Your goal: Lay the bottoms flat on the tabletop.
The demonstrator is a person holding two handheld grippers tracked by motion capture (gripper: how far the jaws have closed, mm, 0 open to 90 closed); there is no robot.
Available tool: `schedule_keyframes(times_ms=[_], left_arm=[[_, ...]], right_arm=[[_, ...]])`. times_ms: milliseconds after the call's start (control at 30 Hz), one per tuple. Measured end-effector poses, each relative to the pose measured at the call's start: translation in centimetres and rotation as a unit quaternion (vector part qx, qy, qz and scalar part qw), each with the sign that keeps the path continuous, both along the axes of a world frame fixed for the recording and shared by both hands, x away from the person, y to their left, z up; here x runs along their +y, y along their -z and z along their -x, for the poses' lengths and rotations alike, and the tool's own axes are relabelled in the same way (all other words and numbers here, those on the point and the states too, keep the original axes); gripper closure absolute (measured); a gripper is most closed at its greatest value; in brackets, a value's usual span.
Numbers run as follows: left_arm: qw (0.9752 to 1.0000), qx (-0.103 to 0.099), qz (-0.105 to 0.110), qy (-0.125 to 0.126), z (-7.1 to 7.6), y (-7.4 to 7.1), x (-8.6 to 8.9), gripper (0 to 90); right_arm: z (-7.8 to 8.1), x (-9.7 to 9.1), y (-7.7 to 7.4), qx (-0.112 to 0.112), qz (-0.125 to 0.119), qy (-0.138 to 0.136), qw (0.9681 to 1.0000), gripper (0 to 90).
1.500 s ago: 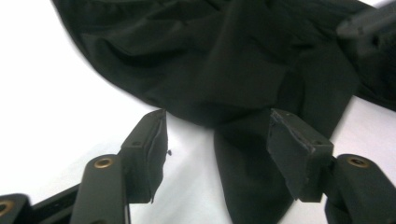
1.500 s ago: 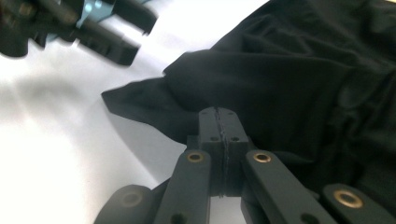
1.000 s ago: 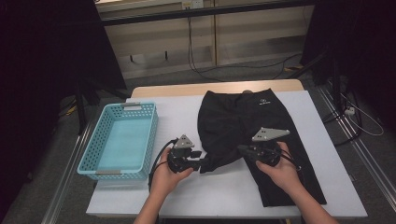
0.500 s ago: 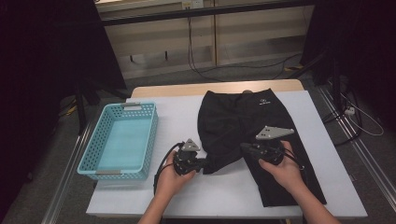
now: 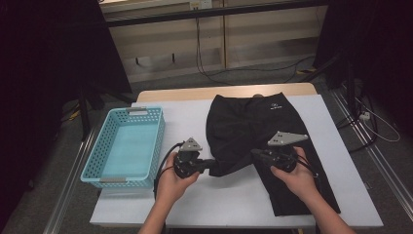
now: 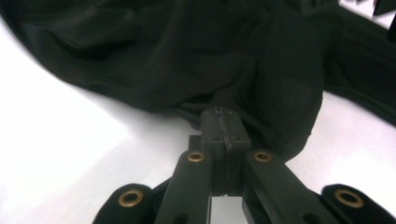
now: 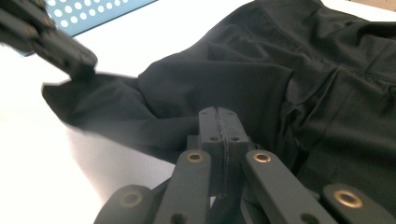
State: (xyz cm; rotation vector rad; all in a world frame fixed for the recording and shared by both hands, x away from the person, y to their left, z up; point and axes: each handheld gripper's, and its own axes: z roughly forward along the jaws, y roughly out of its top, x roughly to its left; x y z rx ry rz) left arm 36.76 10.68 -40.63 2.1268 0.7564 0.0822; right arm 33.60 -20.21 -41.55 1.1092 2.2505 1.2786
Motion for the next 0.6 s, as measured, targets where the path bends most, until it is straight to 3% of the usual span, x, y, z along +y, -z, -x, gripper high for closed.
schedule_keyframes(times_ms=[200, 333, 467, 600], left_arm=[[0.9996, 0.001, 0.019, -0.019, 0.1, -1.3, 1.8, 90.0], [0.9998, 0.006, 0.011, -0.013, 0.9, -1.6, 2.1, 90.0], [1.0, 0.009, 0.0, 0.0, 1.8, -1.8, 2.1, 90.0], [0.9996, 0.022, -0.012, 0.01, 2.7, -1.2, 2.0, 90.0]], right_arm=[[0.4, 0.3, -0.4, -0.001, -0.005, -0.007, 1.0, 90.0], [1.6, 0.8, -0.8, -0.001, -0.001, -0.026, 0.9997, 90.0], [3.7, 1.7, -0.6, 0.005, 0.023, -0.059, 0.998, 90.0], [5.3, 2.0, -0.3, 0.013, 0.034, -0.079, 0.9962, 90.0]])
